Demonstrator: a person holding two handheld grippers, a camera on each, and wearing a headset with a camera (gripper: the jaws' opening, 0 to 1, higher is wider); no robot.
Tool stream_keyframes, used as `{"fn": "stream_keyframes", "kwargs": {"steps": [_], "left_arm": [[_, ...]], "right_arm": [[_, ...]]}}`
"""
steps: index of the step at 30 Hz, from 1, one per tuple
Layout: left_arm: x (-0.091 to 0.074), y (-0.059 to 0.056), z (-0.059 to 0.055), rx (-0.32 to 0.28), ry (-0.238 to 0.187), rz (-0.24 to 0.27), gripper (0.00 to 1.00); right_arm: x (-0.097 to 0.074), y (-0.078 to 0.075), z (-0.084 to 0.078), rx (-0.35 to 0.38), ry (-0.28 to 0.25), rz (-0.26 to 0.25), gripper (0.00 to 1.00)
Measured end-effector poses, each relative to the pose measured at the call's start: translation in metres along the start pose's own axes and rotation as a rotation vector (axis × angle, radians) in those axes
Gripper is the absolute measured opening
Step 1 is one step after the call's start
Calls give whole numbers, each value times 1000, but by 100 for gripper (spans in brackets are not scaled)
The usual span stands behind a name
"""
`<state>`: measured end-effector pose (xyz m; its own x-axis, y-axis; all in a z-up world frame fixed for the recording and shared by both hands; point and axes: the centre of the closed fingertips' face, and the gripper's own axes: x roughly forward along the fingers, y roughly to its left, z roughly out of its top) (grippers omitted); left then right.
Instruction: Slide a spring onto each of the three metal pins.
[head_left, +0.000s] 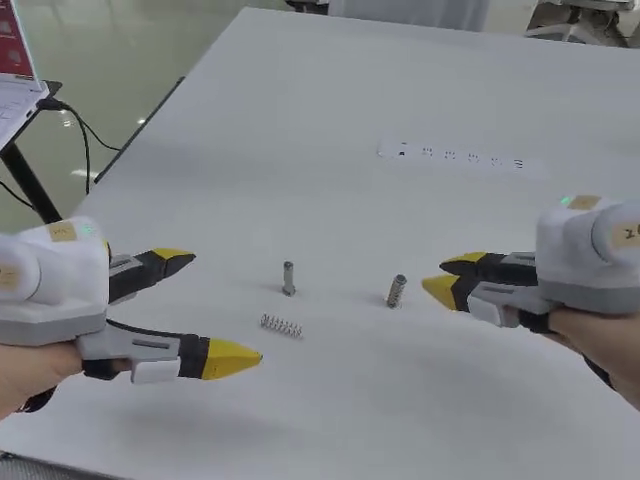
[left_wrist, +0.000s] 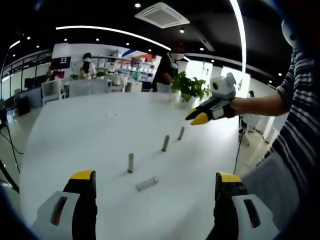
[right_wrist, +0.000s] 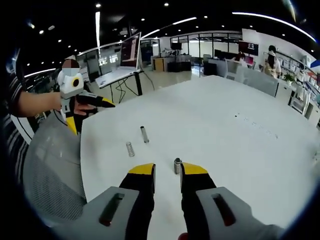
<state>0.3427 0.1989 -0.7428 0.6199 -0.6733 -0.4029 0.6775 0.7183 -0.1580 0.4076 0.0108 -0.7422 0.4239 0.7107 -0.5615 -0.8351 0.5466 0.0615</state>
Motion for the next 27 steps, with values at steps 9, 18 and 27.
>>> {"fn": "stream_keyframes", "kwargs": {"steps": [9, 18, 27], "left_arm": [[-1, -4, -7, 36, -12, -76, 96], [-1, -7, -7, 40, -26, -89, 95], [-2, -5, -13, 33, -7, -76, 95]], "right_arm": [[0, 23, -23, -11, 55, -39, 17], [27, 58, -29, -95, 117, 52, 16], [81, 99, -19, -259, 166, 204, 16]]}}
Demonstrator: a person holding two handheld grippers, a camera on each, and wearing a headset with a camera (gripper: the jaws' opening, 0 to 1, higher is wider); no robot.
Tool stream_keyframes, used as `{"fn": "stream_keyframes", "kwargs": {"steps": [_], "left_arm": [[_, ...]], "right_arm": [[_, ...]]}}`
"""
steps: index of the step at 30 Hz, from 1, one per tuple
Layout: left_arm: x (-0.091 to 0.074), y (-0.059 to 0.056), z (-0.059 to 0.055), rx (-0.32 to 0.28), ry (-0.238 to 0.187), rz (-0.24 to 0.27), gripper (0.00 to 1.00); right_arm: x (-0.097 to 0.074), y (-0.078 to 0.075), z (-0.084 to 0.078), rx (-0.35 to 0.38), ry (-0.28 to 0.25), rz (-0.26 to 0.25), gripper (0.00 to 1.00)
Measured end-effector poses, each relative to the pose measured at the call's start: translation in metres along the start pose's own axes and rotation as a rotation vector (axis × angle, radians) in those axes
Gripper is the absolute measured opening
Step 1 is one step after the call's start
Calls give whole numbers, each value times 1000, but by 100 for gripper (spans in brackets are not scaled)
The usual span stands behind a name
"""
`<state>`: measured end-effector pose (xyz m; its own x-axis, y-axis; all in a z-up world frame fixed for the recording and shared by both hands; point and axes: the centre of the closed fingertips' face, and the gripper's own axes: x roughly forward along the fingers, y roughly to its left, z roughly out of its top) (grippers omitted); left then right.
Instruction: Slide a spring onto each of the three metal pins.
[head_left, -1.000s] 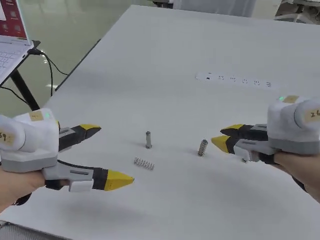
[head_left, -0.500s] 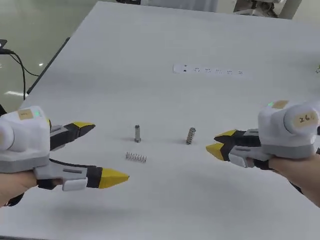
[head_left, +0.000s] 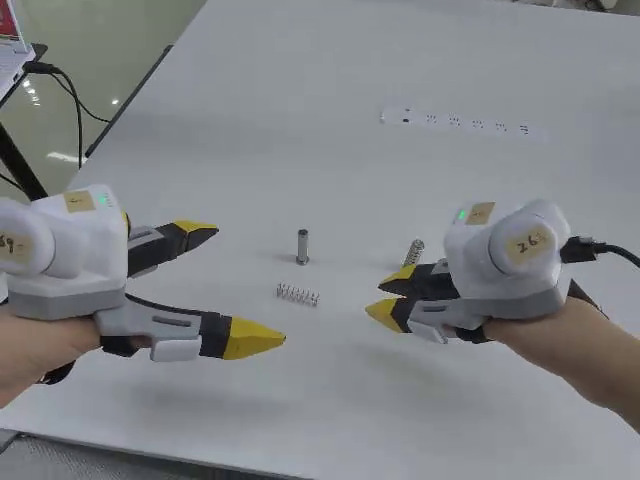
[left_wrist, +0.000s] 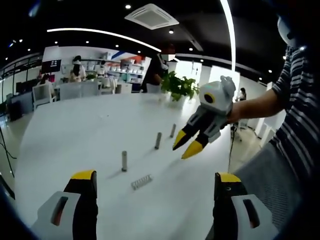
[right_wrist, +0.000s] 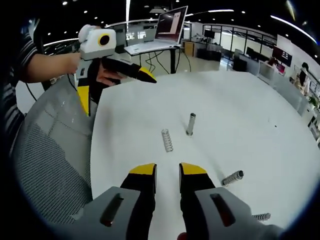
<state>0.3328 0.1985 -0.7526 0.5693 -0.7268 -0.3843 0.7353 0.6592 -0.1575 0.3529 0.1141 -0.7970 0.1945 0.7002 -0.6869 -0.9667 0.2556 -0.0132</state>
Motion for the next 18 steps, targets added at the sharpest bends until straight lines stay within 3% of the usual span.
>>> {"fn": "stream_keyframes", "kwargs": {"steps": [4, 10, 13, 18], "left_arm": [[3, 2, -2, 5, 8, -11, 95], [4, 4, -5, 15, 24, -15, 94], [4, 5, -5, 16, 27, -16, 94], [5, 4, -8, 15, 36, -19, 94]], "right_arm": [[14, 2, 10, -59, 29, 27, 16], [28, -3, 20, -62, 17, 36, 15], [36, -5, 20, -51, 17, 41, 15], [46, -8, 13, -69, 61, 47, 15]]}}
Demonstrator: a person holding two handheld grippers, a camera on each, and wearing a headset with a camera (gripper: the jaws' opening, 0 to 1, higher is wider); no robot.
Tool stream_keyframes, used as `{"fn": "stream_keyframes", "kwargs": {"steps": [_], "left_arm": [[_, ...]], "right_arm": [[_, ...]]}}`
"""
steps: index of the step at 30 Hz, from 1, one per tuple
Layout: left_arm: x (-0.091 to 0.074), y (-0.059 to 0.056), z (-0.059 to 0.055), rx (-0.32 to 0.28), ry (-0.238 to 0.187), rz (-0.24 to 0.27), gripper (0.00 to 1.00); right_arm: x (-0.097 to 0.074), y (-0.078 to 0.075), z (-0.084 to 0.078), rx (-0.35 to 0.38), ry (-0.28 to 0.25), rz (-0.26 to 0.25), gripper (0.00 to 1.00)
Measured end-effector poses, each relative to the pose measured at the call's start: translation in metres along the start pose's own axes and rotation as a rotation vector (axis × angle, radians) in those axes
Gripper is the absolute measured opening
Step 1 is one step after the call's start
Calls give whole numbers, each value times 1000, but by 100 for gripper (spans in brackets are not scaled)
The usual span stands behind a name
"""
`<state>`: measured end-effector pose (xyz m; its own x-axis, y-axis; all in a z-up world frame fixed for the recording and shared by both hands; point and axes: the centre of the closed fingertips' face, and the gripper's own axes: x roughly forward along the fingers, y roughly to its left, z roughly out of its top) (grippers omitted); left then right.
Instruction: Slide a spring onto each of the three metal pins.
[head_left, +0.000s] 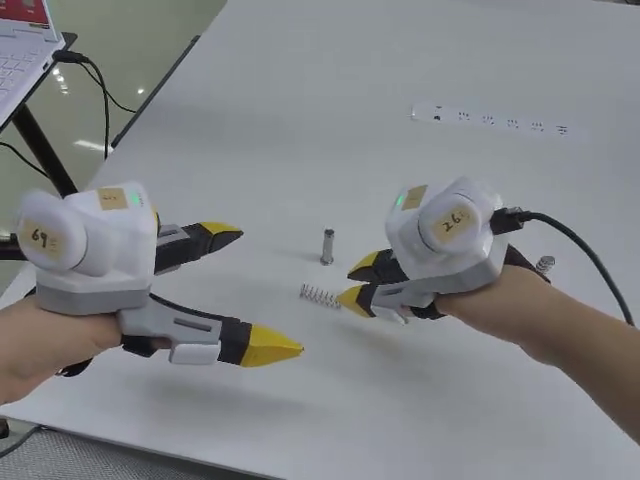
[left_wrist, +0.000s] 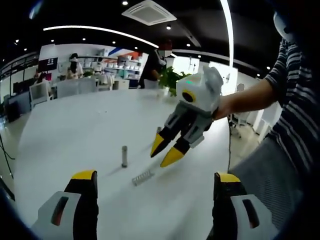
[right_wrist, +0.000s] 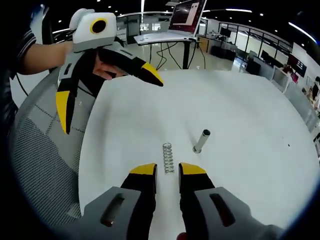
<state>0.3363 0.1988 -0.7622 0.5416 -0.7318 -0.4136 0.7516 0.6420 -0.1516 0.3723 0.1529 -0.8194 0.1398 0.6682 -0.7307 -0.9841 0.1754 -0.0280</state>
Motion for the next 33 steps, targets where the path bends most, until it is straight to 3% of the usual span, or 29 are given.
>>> {"fn": "stream_keyframes", "kwargs": {"steps": [22, 33], "left_arm": [[1, -3, -6, -1, 28, -9, 93], [0, -5, -12, -11, 38, -11, 91]], "right_arm": [[25, 1, -3, -37, 66, 39, 14], [40, 1, -19, -34, 117, 49, 12]]}}
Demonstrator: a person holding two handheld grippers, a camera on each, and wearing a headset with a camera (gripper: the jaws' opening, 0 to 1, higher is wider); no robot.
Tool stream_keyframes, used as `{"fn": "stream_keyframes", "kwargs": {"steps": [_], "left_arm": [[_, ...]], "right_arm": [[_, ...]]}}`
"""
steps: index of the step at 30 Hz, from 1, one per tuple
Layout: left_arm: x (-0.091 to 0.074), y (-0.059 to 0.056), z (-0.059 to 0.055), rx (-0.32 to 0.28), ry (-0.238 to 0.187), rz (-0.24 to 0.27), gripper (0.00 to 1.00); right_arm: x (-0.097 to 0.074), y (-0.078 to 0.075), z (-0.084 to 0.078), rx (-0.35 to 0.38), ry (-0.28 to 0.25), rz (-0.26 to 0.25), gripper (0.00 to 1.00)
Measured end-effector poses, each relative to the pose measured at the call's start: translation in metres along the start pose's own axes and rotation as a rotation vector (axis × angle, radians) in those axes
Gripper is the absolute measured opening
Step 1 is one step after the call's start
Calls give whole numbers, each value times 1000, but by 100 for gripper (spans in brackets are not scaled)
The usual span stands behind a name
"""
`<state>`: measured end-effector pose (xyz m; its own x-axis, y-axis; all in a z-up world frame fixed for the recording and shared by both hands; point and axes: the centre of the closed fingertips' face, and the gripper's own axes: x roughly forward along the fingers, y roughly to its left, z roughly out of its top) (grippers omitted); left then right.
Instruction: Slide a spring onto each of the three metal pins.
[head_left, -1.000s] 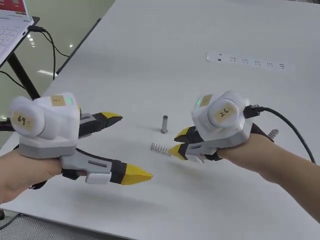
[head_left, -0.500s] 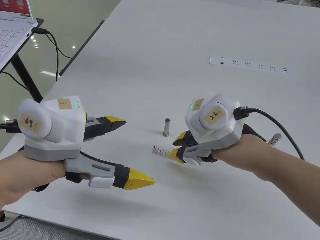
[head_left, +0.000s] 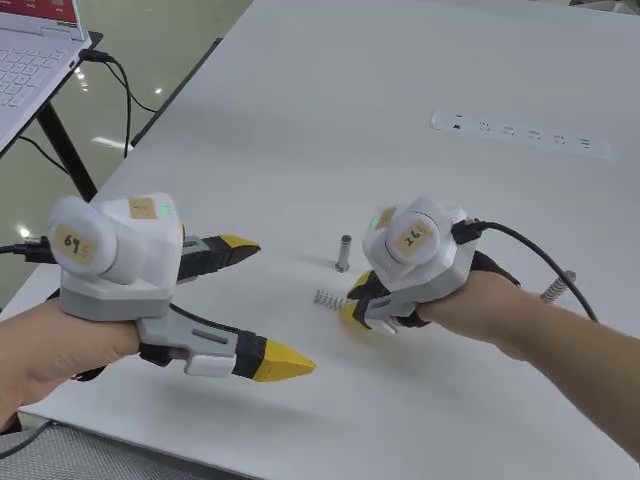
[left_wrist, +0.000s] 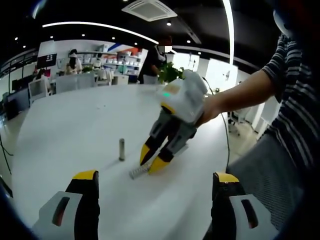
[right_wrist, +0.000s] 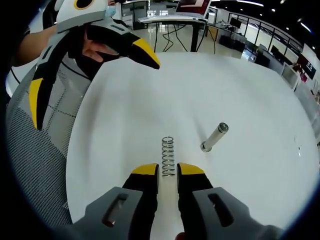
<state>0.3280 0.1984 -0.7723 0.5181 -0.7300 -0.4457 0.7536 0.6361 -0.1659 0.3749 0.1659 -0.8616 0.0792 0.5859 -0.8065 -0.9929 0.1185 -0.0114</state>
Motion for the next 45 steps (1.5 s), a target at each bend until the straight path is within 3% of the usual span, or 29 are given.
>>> {"fn": "stream_keyframes", "kwargs": {"steps": [10, 15, 26, 34, 45], "left_arm": [[1, -4, -4, -9, 10, -5, 90], [6, -7, -9, 1, 36, -21, 88], [24, -12, -6, 37, 55, -80, 82], [39, -16, -2, 54, 60, -123, 71], [65, -37, 5, 68, 41, -208, 49]], "right_arm": [[0, -1, -1, 3, -23, 0, 8], [-11, 5, -2, -16, -45, 11, 8], [-38, 9, -7, -69, -61, 4, 8], [-60, 20, -7, -121, -82, 10, 8], [-85, 36, -16, -186, -93, 20, 8]]}}
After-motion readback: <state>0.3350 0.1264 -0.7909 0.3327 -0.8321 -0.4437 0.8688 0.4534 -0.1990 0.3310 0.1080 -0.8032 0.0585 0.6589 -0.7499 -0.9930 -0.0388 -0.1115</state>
